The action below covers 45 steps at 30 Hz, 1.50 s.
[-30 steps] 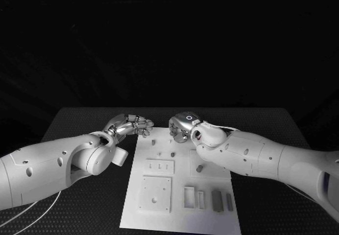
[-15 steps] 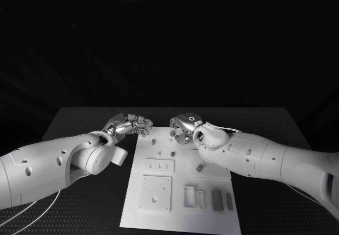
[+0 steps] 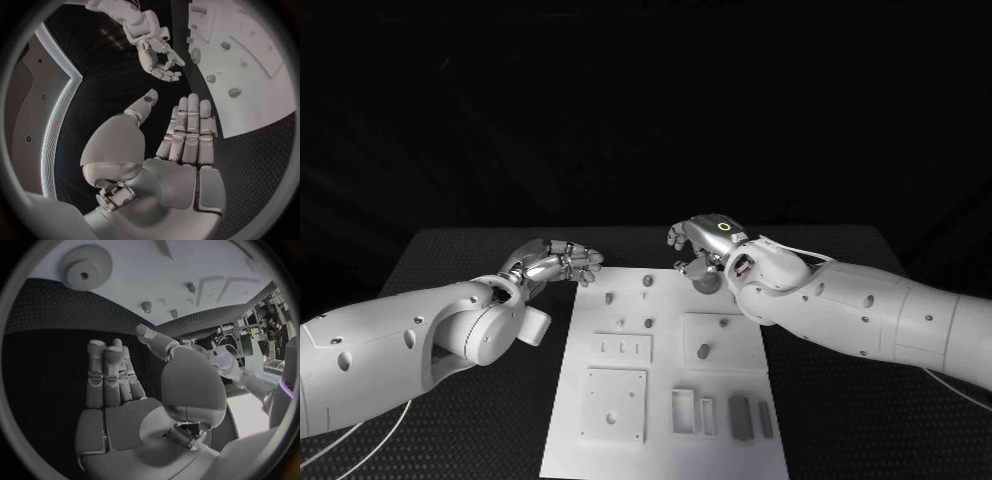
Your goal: Assemble the parts on the task board
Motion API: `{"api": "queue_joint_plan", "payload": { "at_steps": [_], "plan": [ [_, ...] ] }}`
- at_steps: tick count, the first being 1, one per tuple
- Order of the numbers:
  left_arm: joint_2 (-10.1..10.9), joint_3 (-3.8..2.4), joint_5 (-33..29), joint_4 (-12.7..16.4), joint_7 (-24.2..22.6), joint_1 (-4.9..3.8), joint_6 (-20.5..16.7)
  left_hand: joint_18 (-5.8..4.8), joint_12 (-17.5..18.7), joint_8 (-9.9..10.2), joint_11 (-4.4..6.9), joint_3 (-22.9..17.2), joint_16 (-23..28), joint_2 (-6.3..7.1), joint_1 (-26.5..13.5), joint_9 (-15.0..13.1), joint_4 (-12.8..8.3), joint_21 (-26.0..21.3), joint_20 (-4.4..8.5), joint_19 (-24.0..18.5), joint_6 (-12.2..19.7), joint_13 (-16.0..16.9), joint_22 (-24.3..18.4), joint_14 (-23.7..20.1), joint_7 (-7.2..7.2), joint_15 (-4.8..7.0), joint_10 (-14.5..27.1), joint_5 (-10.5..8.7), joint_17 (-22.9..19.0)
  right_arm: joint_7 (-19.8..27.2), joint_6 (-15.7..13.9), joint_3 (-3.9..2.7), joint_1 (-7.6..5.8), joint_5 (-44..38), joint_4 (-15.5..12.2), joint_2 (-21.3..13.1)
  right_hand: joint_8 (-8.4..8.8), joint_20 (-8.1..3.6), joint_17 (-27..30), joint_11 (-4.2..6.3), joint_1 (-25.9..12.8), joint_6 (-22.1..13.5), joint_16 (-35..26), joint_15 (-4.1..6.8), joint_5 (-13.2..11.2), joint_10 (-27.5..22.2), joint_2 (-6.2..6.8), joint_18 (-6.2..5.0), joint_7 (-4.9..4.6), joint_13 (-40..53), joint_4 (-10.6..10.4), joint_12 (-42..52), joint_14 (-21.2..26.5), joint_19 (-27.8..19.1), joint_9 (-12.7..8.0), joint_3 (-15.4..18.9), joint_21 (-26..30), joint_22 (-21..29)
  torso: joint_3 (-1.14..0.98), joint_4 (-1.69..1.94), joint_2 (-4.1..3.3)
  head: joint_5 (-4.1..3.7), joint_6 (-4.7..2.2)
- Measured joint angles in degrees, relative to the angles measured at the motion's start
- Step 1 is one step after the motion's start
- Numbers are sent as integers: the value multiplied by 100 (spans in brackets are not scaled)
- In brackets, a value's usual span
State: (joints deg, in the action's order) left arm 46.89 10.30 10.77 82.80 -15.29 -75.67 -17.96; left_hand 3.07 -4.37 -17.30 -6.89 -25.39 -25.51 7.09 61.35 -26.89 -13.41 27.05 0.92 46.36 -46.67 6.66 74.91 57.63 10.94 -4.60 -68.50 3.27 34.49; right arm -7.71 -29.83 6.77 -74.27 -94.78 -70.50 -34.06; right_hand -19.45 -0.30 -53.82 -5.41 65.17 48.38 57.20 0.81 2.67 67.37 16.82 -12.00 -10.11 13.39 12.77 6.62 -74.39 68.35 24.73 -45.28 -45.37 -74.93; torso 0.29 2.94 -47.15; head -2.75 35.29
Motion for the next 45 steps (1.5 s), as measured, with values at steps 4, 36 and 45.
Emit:
{"api": "queue_joint_plan", "payload": {
  "at_steps": [4,36,45],
  "plan": [
    [11,0,0,-43,-6,-1,0,0,-146,0,103,-26,0,0,0,-14,-3,24,0,0,0,79,0,0,0,0,-258,0,17,84,35,-57,-29,122,-228,-360,-30,-4,-12,214,-145,83,77,186,0,514,28,3,52,342,10,365,2,9,21,248,-76,-1,-10,-32,7,2,-43],
    [-42,4,2,-111,-21,0,32,56,-96,0,37,-41,0,0,0,-25,-18,44,-1,1,0,67,3,0,0,0,-159,0,51,578,1122,-99,220,1505,653,-333,137,-290,-1179,339,-415,105,1442,347,522,-419,-212,61,291,6158,42,6127,71,64,-4,859,-1387,-1,-48,-93,15,-4,-46],
    [-39,4,3,-106,-21,0,41,53,-96,0,36,-41,22,-1,1,-24,-18,44,-1,1,0,67,3,0,0,0,-159,0,55,620,1196,-98,295,1517,727,-257,111,-289,-1217,348,-423,139,1468,347,522,-398,-281,61,323,6158,43,6156,56,64,19,859,-1438,-1,-42,-92,9,7,2]
  ]
}}
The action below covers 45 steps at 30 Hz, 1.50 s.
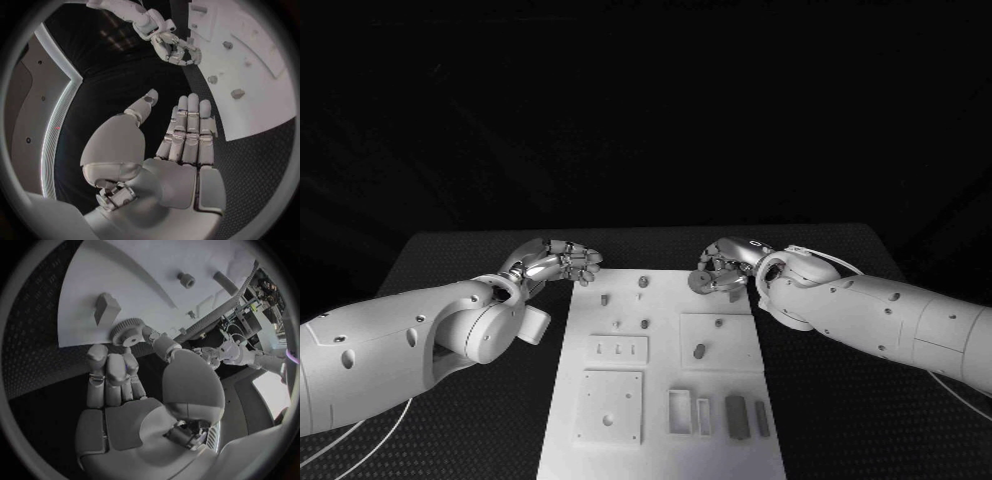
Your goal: Assemble the parts on the task board
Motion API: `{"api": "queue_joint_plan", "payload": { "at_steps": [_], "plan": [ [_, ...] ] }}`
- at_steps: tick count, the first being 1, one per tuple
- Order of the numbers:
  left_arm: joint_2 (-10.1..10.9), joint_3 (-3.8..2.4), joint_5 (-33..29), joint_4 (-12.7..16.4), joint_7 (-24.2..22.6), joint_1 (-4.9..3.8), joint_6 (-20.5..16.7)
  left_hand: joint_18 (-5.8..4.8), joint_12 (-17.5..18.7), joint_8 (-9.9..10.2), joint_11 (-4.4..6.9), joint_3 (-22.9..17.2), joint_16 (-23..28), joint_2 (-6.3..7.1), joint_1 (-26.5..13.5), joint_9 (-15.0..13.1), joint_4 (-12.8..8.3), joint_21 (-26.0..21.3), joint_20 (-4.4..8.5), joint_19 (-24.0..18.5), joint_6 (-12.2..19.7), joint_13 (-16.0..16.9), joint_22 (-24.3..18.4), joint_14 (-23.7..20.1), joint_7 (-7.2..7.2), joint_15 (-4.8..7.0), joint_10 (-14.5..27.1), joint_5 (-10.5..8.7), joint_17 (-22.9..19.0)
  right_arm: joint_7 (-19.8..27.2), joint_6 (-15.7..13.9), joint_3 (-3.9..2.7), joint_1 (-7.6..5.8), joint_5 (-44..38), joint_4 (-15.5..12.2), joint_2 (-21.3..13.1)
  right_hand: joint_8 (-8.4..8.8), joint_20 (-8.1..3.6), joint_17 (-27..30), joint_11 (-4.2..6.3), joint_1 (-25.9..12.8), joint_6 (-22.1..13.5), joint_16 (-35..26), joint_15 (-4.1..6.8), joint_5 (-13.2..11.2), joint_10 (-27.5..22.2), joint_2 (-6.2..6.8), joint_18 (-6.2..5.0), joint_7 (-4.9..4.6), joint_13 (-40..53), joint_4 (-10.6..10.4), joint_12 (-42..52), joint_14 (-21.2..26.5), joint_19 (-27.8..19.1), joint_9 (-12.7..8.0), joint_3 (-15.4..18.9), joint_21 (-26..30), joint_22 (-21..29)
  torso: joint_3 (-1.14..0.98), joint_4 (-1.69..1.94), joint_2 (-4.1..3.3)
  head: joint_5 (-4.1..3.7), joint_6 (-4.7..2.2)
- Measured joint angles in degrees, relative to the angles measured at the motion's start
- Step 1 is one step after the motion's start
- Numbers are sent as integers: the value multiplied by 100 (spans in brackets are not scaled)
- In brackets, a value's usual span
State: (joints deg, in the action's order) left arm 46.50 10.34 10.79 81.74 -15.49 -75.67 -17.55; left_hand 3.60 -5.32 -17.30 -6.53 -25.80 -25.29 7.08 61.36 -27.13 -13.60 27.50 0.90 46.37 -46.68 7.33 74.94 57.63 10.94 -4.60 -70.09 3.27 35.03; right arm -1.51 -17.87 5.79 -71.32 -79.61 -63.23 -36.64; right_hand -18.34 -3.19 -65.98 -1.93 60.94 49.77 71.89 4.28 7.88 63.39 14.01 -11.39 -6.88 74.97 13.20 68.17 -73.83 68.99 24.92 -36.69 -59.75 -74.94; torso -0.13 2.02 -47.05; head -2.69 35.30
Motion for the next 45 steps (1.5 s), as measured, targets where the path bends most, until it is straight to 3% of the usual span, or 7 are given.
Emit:
{"api": "queue_joint_plan", "payload": {
  "at_steps": [9,20,33,37,45],
  "plan": [
    [7,0,0,5,1,0,4,-4,0,0,0,0,0,0,0,-5,0,0,0,0,0,0,-1,0,0,0,0,0,4,6,46,0,5,-21,84,9,-45,1,-21,20,27,75,0,12,-17,21,-72,0,74,-9,23,32,-29,1,31,-42,-26,0,0,-5,4,3,48],
    [15,-1,1,10,2,-1,6,-8,0,0,-1,0,0,0,0,-4,0,0,0,0,0,0,-2,0,0,0,0,0,4,31,66,-3,9,-51,166,51,-47,-12,-53,52,114,80,-3,31,-123,9,-158,1,78,-66,-1,34,-50,-14,35,-303,-50,0,-6,-7,7,-11,63],
    [16,-1,2,15,3,-1,8,-21,0,0,-1,0,0,0,0,-4,0,0,0,0,0,1,-2,0,0,0,-1,0,8,46,-55,-8,47,-221,204,138,-38,-7,-81,53,90,80,-28,30,-172,11,-134,-1,78,-78,-1,34,-50,-16,36,-303,-98,0,-7,-4,1,-7,116],
    [16,-1,2,14,5,-1,8,-24,0,0,-1,0,0,0,0,-3,0,0,0,0,0,1,-3,0,0,0,-1,0,12,53,-89,-8,52,-318,218,140,-7,1,-93,63,90,175,-28,49,-219,19,-134,-1,139,-90,-23,34,-69,-25,32,-325,-102,1,-4,-4,-2,1,136],
    [8,-1,2,11,6,-1,8,-27,0,0,-1,0,0,0,0,-9,0,0,0,0,0,1,-3,0,0,0,-1,0,14,53,-94,2,48,-473,263,182,-89,7,-100,82,73,255,-28,49,-234,-2,-117,-1,130,-121,-32,55,-69,-31,75,-365,-102,1,-3,-4,0,2,174]
  ]
}}
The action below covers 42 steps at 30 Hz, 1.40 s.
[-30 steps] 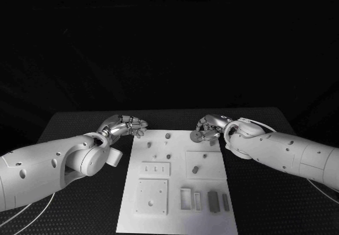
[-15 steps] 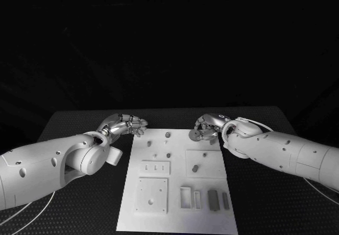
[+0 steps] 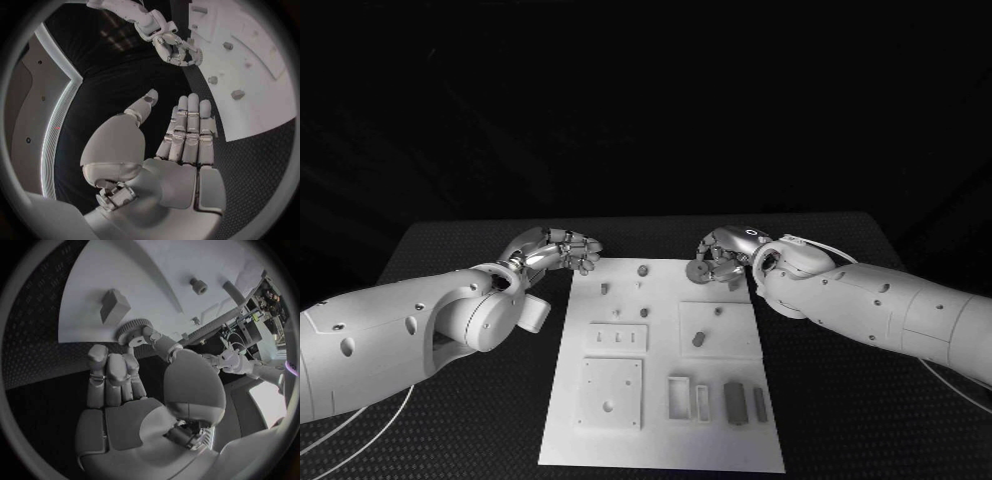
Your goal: Assemble the parts on the task board
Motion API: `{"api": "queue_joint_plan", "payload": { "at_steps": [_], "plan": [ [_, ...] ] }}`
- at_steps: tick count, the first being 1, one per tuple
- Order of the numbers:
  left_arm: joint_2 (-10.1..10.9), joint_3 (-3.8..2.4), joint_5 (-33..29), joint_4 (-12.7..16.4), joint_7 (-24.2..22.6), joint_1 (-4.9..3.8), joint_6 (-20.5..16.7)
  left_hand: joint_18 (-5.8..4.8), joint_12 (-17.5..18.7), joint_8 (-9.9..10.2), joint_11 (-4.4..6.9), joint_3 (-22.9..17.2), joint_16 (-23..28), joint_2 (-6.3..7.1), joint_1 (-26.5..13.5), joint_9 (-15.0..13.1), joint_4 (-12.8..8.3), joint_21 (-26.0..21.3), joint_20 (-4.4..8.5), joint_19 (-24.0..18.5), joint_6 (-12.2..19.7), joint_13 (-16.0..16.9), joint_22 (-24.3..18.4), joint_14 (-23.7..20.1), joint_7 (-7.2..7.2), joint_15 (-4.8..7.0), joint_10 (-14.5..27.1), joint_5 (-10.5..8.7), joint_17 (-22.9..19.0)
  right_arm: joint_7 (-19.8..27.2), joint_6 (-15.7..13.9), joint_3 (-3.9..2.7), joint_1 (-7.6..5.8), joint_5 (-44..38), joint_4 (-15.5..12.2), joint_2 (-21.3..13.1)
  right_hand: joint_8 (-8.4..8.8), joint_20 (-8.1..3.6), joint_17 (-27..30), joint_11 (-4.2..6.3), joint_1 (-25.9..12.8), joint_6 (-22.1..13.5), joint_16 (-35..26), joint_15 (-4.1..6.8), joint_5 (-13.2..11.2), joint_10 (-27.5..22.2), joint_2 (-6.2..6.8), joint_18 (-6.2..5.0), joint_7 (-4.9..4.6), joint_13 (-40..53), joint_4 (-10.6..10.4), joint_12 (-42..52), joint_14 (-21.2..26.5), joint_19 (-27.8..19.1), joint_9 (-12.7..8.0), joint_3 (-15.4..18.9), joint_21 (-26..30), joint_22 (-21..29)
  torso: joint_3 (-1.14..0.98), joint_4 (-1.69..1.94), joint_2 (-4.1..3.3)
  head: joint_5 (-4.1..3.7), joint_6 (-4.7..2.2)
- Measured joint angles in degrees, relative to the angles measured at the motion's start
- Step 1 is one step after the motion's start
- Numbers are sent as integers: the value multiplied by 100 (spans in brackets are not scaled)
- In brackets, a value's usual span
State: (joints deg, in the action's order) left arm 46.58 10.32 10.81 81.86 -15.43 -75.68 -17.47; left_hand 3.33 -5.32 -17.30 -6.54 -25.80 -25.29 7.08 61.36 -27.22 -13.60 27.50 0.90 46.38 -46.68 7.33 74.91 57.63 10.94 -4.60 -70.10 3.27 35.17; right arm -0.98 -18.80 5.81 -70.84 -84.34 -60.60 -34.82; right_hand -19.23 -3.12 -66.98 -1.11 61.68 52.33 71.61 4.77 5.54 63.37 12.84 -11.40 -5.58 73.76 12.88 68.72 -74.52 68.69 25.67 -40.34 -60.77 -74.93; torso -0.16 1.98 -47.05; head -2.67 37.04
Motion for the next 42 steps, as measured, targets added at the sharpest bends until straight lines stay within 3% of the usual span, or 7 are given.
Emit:
{"api": "queue_joint_plan", "payload": {
  "at_steps": [5,12,19,27,42],
  "plan": [
    [-2,0,0,-1,1,0,0,-22,0,0,0,0,0,0,0,0,0,0,0,0,0,0,0,0,0,0,0,0,0,-3,9,25,-8,-64,42,39,-5,4,0,8,-15,3,-21,0,23,-9,15,-1,-4,-22,-55,0,0,-4,-1,-7,-25,0,-3,4,8,1,19],
    [-3,0,1,-1,2,0,0,-24,0,0,0,0,0,0,0,1,0,0,0,0,0,0,0,0,0,0,0,0,5,18,26,25,-7,-89,80,60,31,24,-21,-1,-100,3,-42,0,385,-42,6,-1,-5,-46,-87,0,0,-24,-13,-5,-53,0,-3,4,12,9,29],
    [0,0,2,2,3,0,0,-25,0,0,0,-15,0,0,0,1,-16,0,0,0,0,0,0,0,0,0,0,0,5,36,39,30,-11,-118,85,62,64,25,-55,-2,-122,3,-42,18,533,-43,-6,-3,-5,-56,-80,0,-18,-25,-18,-13,-57,0,-3,1,12,2,41],
    [6,0,5,8,4,0,0,-26,0,0,0,-15,0,0,0,-4,-15,0,0,0,0,0,0,0,0,0,0,0,9,23,0,38,-7,-213,16,33,31,26,-100,31,-149,77,-42,63,465,-10,-219,-4,69,-75,-46,32,-63,-24,-20,-111,-90,0,-3,-3,12,-6,38],
    [26,-2,10,44,4,0,-1,-28,0,0,0,-15,0,0,0,-3,-15,0,0,0,0,0,-1,0,0,0,0,0,9,-258,-175,85,-6,-572,-338,-54,25,27,-127,123,-231,81,-42,127,534,83,-330,-4,73,-89,-72,66,-144,-24,-15,-137,-118,0,3,-3,12,-32,-19]
  ]
}}
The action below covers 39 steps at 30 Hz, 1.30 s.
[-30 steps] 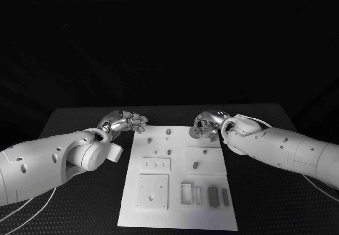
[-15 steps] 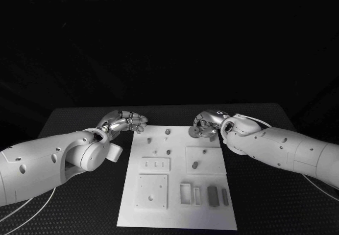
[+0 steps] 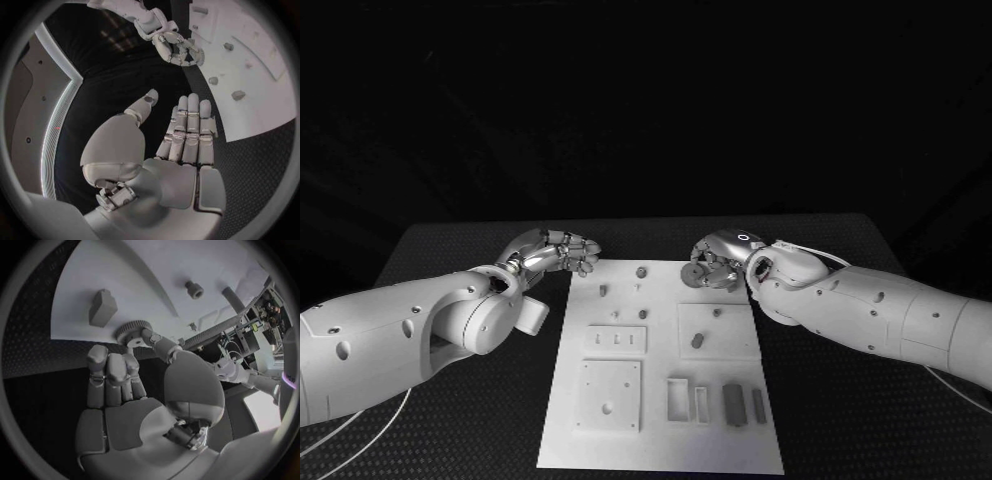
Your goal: Assemble the parts on the task board
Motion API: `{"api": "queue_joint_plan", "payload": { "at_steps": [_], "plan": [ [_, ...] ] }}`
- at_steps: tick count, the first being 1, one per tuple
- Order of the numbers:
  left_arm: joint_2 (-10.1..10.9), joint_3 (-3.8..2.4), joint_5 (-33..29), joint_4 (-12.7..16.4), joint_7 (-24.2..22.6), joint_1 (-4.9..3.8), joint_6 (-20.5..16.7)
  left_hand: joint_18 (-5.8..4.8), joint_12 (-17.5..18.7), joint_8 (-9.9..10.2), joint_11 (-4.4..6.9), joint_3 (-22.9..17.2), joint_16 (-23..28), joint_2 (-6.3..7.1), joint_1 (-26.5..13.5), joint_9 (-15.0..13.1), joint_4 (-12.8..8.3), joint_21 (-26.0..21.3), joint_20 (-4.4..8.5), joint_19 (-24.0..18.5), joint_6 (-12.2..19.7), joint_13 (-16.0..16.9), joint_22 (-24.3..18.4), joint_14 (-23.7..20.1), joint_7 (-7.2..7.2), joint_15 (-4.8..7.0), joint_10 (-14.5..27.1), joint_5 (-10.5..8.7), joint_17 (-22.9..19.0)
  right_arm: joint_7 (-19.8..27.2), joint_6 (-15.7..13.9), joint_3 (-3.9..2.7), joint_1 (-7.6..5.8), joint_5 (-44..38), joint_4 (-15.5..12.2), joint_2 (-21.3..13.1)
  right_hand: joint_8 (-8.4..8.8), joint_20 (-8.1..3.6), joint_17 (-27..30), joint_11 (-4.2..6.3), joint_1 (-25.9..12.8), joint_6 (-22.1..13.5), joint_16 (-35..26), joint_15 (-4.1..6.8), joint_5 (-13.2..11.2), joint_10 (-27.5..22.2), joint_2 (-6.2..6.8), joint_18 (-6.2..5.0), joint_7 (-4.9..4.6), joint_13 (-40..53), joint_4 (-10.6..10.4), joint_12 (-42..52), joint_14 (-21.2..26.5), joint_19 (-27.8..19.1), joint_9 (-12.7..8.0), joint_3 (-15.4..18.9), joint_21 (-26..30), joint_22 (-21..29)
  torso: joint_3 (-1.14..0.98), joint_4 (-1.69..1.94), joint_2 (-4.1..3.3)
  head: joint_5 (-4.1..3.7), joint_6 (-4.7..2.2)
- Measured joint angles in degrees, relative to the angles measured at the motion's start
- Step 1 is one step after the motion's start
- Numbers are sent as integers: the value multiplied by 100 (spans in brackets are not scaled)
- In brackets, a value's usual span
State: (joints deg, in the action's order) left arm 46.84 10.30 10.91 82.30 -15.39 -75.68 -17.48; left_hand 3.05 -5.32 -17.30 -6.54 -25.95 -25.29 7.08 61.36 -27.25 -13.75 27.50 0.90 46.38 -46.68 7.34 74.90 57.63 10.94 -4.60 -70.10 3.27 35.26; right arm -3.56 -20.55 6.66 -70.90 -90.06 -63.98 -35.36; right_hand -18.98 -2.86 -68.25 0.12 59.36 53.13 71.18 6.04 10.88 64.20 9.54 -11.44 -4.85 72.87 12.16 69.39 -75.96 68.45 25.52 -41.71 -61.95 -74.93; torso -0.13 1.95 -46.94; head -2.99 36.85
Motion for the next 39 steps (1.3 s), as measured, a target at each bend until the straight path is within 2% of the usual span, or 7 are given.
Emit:
{"api": "queue_joint_plan", "payload": {
  "at_steps": [7,15,20,22,27,30,39],
  "plan": [
    [25,-1,2,14,-2,0,-1,-1,0,0,0,0,0,0,0,0,0,0,0,0,0,0,5,0,0,0,0,0,6,-189,-59,-35,-28,-235,-156,-5,-2,-10,-19,20,-2,8,0,18,0,21,2,-1,8,-15,-20,0,-20,13,-2,-21,0,0,4,2,2,-14,-16],
    [9,-1,3,1,-3,0,-2,-2,0,0,0,0,0,0,0,-4,0,0,0,0,0,0,4,0,0,0,0,0,5,-400,-248,-60,-114,-559,-591,-38,-3,-35,-31,41,-41,16,0,18,-1,41,93,-3,16,-41,-109,0,-23,56,-3,-109,-28,16,4,2,10,-1,-42],
    [-13,-1,4,-32,-4,-1,-2,-3,0,0,0,0,0,0,0,-4,0,0,0,0,0,0,4,0,0,0,0,0,5,-494,-341,-62,-130,-748,-761,46,-4,-32,-30,41,-23,36,1,30,-29,42,118,-3,35,-54,-141,0,-51,96,-3,-141,-30,22,7,-3,16,6,-69],
    [-20,-1,4,-35,-5,-1,-2,-3,0,0,0,0,0,0,0,-4,0,0,0,0,0,0,4,0,0,0,0,0,10,-527,-368,-62,-129,-821,-782,144,-4,-32,-30,41,-29,37,1,30,-51,42,172,-3,36,-54,-142,0,-51,96,-3,-142,-30,22,10,-4,20,8,-76],
    [-32,-1,4,-47,-5,-1,-2,-4,0,0,0,0,0,0,0,-4,0,0,0,0,0,0,3,0,0,0,0,0,10,-584,-413,-56,-127,-957,-833,351,-6,-40,-22,60,-7,51,-24,30,-90,62,194,-4,50,-69,-188,-1,-52,121,-3,-187,-29,22,21,-2,30,15,-90],
    [-35,-1,4,-48,-5,-1,-2,34,0,0,0,0,0,-22,-22,-4,0,0,0,0,0,0,3,0,0,0,0,0,9,-618,-431,-44,-126,-1017,-825,476,-8,-42,-22,60,-31,54,-24,30,-90,62,218,-4,53,-81,-189,-24,-52,124,-3,-188,-50,22,26,6,31,10,-95],
    [-76,-1,2,-74,-6,0,-1,56,24,0,0,0,0,-22,-22,-3,0,0,0,0,0,0,2,0,0,0,0,0,15,-673,-427,65,-37,-1123,-580,803,-12,-23,-5,60,-15,65,-45,30,-91,62,249,-5,64,-91,-204,-24,-52,144,-3,-202,-50,22,27,19,27,20,-95]
  ]
}}
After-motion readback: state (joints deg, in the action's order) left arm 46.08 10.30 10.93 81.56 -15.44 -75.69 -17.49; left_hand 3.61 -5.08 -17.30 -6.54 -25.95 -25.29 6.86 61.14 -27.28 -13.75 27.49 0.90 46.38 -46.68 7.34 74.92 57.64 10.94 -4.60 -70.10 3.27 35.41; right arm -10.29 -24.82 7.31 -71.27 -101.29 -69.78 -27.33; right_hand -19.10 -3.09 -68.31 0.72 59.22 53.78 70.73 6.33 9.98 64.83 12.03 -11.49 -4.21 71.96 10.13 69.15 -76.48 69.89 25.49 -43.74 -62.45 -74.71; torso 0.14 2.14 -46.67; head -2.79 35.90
